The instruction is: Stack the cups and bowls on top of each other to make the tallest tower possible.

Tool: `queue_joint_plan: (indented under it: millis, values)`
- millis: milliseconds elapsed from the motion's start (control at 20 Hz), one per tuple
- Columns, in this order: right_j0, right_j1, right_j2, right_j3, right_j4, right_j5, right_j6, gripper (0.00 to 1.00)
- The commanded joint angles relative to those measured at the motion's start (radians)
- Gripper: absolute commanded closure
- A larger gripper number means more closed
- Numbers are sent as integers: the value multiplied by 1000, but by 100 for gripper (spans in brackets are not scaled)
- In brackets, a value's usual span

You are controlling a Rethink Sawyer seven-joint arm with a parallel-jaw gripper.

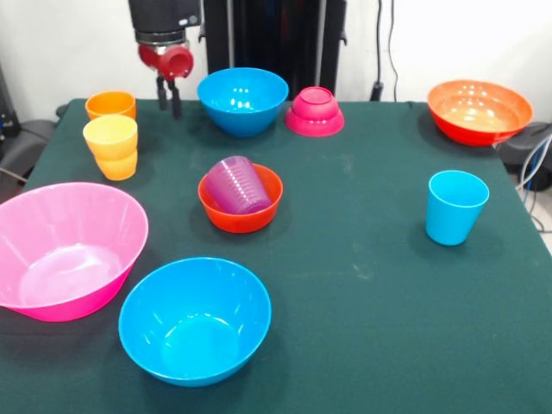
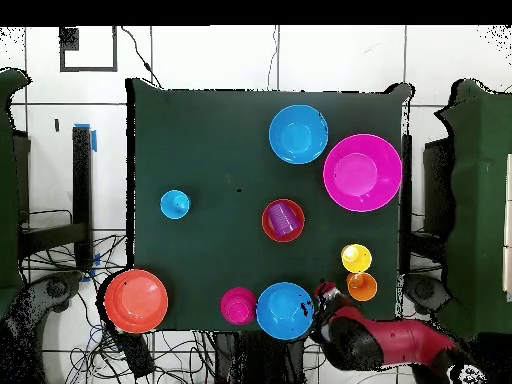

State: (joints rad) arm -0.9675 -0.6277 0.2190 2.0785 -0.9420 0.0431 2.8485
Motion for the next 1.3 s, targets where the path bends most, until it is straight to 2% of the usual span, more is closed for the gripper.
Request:
queue_joint_plan:
  millis: [50,100,400,500,650,750,800,900,1000,1100,1200,1300]
  values:
    - [-24,-113,365,20,46,216,-349,0]
    - [-24,-100,383,33,58,214,-314,0]
    - [277,-106,133,6,8,10,17,0]
    - [306,-124,117,-5,20,24,16,0]
    - [272,-139,179,-2,67,77,-36,0]
    - [299,-125,174,-1,99,64,-1,0]
    - [345,-108,126,-6,108,30,45,0]
    - [459,-52,4,-15,156,-78,150,0]
    - [543,30,-106,-19,221,-175,213,0]
    - [528,107,-118,-1,273,-198,223,0]
    - [536,236,-194,-50,296,-201,199,0]
    - [531,332,-240,-108,311,-214,155,0]
